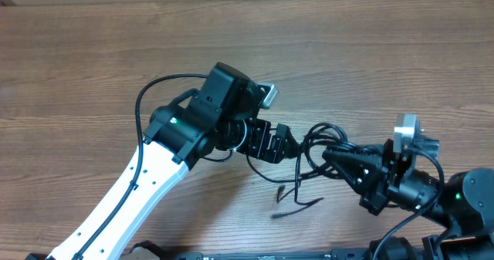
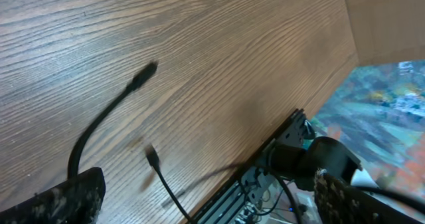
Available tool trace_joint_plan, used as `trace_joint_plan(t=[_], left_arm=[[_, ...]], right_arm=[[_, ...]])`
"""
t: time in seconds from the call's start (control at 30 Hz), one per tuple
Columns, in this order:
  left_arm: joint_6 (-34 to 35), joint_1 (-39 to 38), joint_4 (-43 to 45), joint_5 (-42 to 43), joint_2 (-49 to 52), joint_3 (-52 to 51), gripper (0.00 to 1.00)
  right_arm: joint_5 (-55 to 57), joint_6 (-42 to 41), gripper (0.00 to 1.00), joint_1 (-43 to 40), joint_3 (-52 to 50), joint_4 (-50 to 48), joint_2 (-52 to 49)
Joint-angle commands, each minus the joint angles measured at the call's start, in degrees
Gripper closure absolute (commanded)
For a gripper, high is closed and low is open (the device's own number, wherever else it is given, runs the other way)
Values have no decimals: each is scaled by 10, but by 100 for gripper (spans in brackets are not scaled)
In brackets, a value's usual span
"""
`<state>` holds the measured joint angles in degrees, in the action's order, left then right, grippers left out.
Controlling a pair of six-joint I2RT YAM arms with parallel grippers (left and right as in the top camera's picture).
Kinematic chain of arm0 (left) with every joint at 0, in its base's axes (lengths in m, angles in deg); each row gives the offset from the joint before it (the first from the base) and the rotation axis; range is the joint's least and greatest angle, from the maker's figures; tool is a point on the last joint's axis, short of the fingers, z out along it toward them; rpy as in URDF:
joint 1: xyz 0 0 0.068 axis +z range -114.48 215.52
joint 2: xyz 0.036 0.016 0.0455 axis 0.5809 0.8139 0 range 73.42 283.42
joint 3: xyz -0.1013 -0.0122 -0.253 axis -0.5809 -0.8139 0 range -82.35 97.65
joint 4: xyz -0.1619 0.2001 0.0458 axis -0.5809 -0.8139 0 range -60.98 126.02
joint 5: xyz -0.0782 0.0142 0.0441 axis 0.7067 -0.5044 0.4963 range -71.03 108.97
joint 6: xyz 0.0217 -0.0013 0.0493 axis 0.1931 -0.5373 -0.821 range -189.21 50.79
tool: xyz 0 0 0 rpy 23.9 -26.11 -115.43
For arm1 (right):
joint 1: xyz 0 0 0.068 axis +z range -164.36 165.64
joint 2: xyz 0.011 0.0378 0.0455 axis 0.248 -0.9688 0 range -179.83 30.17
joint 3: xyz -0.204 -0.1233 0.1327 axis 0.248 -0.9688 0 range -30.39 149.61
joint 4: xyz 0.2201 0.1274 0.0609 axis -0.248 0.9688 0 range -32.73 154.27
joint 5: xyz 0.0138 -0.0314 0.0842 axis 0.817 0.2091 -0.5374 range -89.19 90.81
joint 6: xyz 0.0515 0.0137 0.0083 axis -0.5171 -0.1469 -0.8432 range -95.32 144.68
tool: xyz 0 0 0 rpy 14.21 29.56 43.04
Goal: Untangle cables
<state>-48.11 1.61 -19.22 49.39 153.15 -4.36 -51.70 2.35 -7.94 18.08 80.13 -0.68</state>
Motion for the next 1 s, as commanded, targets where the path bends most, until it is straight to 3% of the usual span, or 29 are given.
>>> trace_joint_plan(t=[0.0,0.17,0.4,0.97], left_arm=[[7,16,-5,29,-3,0,0],[-32,21,0,88,-3,0,0],[-33,9,42,140,-3,0,0],[-27,-37,108,177,-3,0,0]], right_arm=[[75,-2,96,0,10,8,5],[79,-5,96,0,10,3,5],[28,-63,96,0,10,-51,5],[-16,-83,96,0,10,-87,5]])
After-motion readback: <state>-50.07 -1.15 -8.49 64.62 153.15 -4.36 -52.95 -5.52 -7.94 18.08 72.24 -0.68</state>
